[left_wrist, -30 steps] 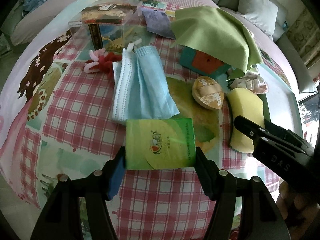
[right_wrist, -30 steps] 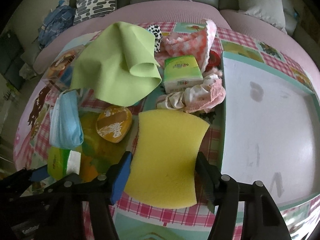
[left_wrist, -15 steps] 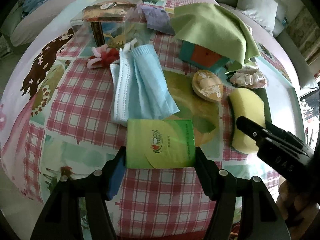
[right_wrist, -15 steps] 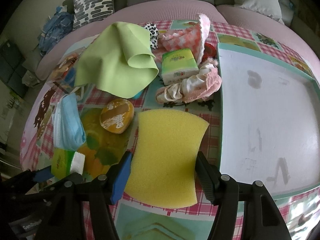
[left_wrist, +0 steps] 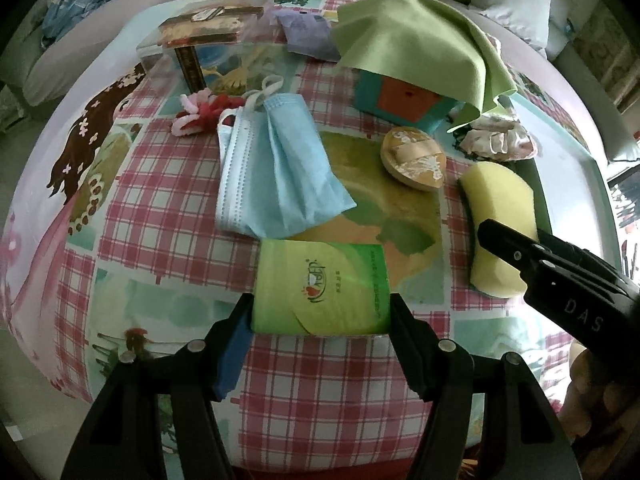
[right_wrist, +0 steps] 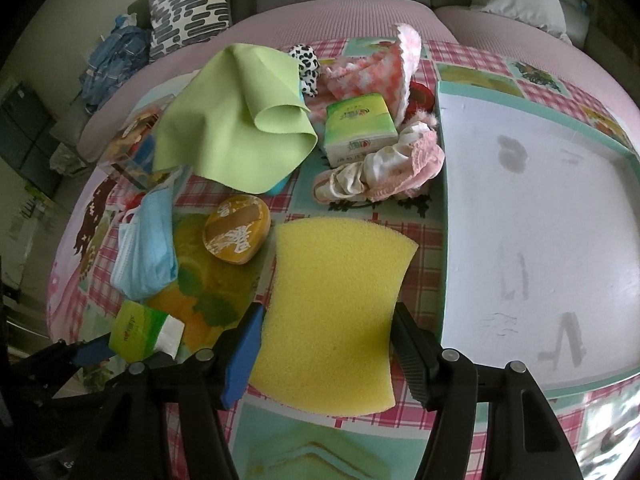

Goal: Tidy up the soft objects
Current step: 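Lift the tissue pack with the left tool while the right tool carries the sponge to the white tray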

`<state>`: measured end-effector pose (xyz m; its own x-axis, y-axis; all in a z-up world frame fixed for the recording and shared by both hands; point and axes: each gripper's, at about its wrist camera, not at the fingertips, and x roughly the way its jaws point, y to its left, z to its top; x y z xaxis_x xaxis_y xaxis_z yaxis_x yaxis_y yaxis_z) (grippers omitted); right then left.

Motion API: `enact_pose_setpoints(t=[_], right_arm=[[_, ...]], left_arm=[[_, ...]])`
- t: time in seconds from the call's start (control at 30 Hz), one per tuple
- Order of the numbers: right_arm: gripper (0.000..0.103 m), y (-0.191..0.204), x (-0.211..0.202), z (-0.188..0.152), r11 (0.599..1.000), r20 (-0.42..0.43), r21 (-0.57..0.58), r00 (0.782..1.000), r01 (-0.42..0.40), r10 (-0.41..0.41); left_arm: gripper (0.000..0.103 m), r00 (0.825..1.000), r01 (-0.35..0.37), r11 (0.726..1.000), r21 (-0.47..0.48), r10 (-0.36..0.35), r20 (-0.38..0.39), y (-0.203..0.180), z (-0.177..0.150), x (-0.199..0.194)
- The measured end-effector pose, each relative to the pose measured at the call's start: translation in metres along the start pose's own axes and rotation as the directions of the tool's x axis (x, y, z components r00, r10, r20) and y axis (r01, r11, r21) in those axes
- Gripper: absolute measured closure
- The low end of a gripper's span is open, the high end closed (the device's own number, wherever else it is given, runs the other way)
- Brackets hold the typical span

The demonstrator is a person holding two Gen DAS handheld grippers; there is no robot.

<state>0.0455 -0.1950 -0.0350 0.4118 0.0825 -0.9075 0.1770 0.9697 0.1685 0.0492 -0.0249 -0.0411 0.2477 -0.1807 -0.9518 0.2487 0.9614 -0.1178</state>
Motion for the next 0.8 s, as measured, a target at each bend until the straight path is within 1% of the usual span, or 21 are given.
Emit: enact_pose_setpoints(t=[0.17, 0.37, 0.53, 0.6, 0.67, 0.77, 0.8], right_arm=[[0.040, 0.000, -0.002, -0.001, 1.000, -0.002, 0.000, 1.000, 0.008, -0.008], [0.042, -0.007, -0.012, -0.001, 0.999, 0.019, 0.028, 1.000, -0.016, 0.015], [0.042, -0.016, -0.036, 0.002, 0.998, 0.075, 0.059, 0.997, -0.035, 0.031], [0.042, -0.022, -0.054, 0.008, 0.997, 0.115, 0.073, 0.993, -0.038, 0.029], [0.042, -0.027, -0.071, 0.015, 0.996, 0.163, 0.082, 0.986, -0.027, 0.013], [0.042, -0.040, -0.096, 0.026, 0.994, 0.225, 0.108, 0.974, 0.007, -0.032], [0.042, -0.047, -0.101, 0.030, 0.992, 0.235, 0.126, 0.971, 0.022, -0.051]], left_arm=[[0.038, 1.000, 0.003, 1.000, 0.015, -0.004, 0.021, -0.007, -0.002, -0.010], [0.038, 0.997, 0.013, 0.999, 0.037, -0.016, 0.080, -0.015, 0.002, -0.032], [0.038, 0.989, 0.006, 0.999, 0.054, -0.014, 0.145, -0.026, 0.021, -0.060], [0.038, 0.984, 0.008, 0.998, 0.063, -0.019, 0.177, -0.034, 0.031, -0.073], [0.038, 0.978, 0.013, 0.997, 0.076, -0.028, 0.209, -0.041, 0.041, -0.085], [0.038, 0.962, 0.024, 0.993, 0.113, -0.054, 0.269, -0.068, 0.059, -0.104], [0.038, 0.958, 0.026, 0.992, 0.125, -0.060, 0.280, -0.073, 0.064, -0.104]])
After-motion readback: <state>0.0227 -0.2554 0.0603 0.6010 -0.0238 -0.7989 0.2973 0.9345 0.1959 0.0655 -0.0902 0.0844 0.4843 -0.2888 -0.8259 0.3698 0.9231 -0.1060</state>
